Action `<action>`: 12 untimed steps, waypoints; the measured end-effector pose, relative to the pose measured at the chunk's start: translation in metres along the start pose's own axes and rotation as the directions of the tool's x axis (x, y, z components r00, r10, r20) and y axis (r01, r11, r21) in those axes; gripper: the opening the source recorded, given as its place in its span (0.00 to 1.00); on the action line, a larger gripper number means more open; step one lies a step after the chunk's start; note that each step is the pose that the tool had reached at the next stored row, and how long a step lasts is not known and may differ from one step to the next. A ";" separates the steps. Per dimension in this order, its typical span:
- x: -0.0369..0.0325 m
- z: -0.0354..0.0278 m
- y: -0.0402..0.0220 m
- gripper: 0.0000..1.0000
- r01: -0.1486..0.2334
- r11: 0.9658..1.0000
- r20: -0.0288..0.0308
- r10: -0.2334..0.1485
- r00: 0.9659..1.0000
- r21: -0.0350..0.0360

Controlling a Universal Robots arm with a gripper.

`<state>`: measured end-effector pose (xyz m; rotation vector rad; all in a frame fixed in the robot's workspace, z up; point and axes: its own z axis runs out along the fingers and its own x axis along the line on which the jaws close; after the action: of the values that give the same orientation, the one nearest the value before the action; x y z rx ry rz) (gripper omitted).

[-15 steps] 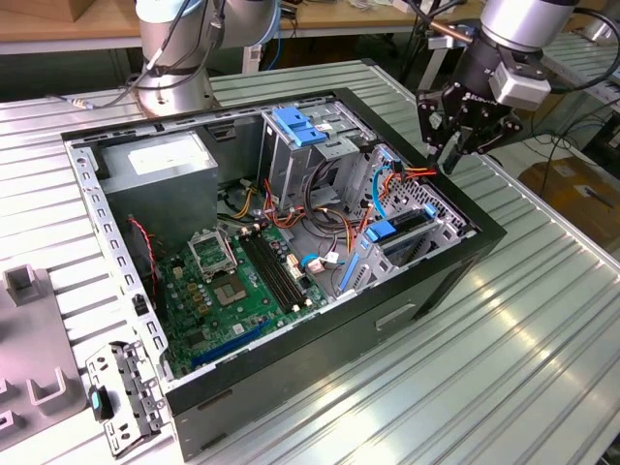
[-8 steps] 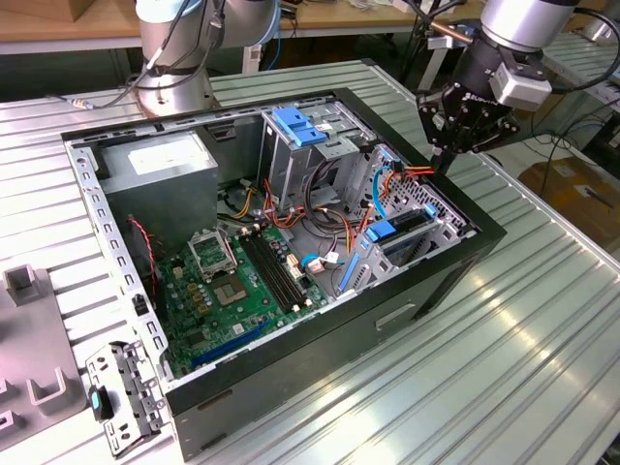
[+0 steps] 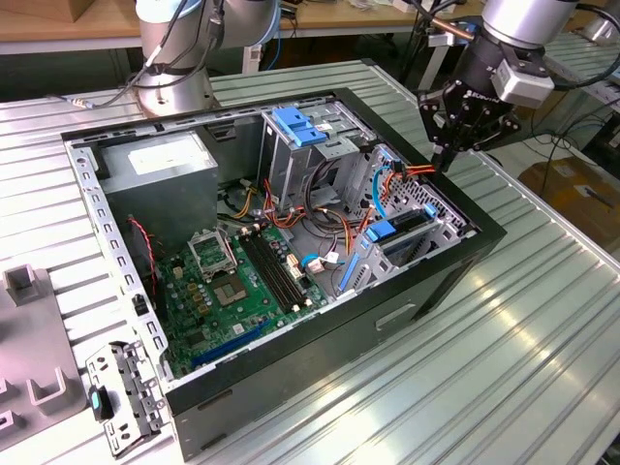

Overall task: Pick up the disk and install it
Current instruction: 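Insert the first disk wire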

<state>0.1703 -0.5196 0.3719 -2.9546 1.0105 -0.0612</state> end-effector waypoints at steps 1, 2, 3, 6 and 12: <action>-0.0017 0.0000 0.0013 0.16 0.000 1.000 0.000 0.000 1.000 0.000; -0.0053 -0.0002 0.0042 0.16 0.000 1.000 0.000 0.000 1.000 0.000; -0.0070 -0.0003 0.0055 0.16 0.000 1.000 0.000 0.000 1.000 0.000; -0.0165 -0.0008 0.0128 0.16 0.000 1.000 0.000 0.000 1.000 0.000; -0.0254 -0.0012 0.0198 0.16 -0.018 1.000 0.000 0.018 1.000 0.000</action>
<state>0.1381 -0.5198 0.3718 -2.9454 1.0376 -0.0612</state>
